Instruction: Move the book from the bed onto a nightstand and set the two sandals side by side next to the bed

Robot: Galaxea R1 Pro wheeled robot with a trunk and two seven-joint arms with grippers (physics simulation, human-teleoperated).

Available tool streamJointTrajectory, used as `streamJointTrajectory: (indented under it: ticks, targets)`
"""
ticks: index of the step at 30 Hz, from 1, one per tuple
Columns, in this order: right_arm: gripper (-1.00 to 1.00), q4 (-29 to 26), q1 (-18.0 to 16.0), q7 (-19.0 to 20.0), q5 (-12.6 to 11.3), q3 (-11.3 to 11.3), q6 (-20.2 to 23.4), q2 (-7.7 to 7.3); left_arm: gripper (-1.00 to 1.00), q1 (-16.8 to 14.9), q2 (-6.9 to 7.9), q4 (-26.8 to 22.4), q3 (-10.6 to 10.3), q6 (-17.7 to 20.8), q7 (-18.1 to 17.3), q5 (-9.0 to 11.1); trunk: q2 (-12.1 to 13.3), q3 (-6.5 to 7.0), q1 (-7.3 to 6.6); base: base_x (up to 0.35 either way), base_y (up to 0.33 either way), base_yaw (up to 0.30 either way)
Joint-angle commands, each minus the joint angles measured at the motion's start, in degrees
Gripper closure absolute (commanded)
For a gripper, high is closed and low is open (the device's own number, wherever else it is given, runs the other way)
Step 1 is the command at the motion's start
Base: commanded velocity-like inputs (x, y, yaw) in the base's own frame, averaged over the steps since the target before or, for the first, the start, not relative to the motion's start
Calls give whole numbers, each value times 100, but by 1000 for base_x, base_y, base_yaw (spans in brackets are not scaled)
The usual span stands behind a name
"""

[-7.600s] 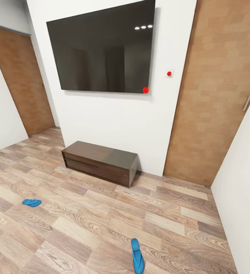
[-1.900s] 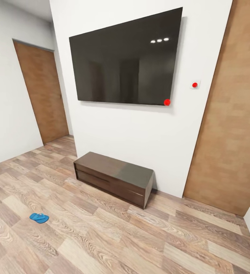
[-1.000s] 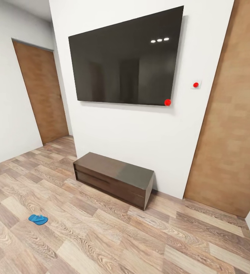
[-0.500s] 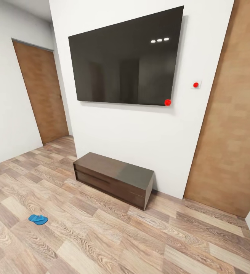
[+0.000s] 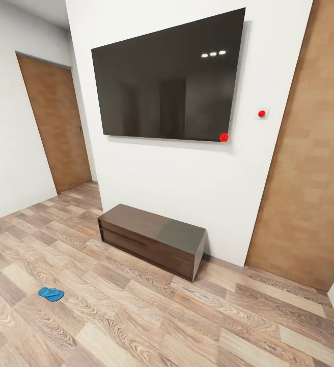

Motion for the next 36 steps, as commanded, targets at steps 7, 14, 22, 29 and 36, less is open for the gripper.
streamJointTrajectory:
  ticks: [7, 14, 22, 29, 36]
  targets:
    - [-100, -91, -331, -409, 31, 6, 43, 75, -100, -3, -2, 1, -3, -20, 5, -8, -3, -6, 0, 0, 0, 0]
    - [-100, -145, -732, -799, 31, 2, 606, 170, -100, -7, -3, -14, -9, -14, 11, -18, -3, -6, 0, 0, 0, 0]
    - [-100, -157, -1086, -906, 31, 2, 1081, 255, -100, -69, 2, -66, -28, -12, 13, -28, -3, -6, 0, 0, 0, 0]
    - [-100, -158, -1227, -937, 25, -2, 1201, 276, -100, -133, 32, -135, -42, -11, 14, -33, -3, -6, 0, 0, 0, 0]
    - [-100, -147, -1315, -949, 17, -12, 1240, 281, -100, -180, 81, -302, -50, -7, 9, -41, -3, -6, 0, 0, 0, 0]
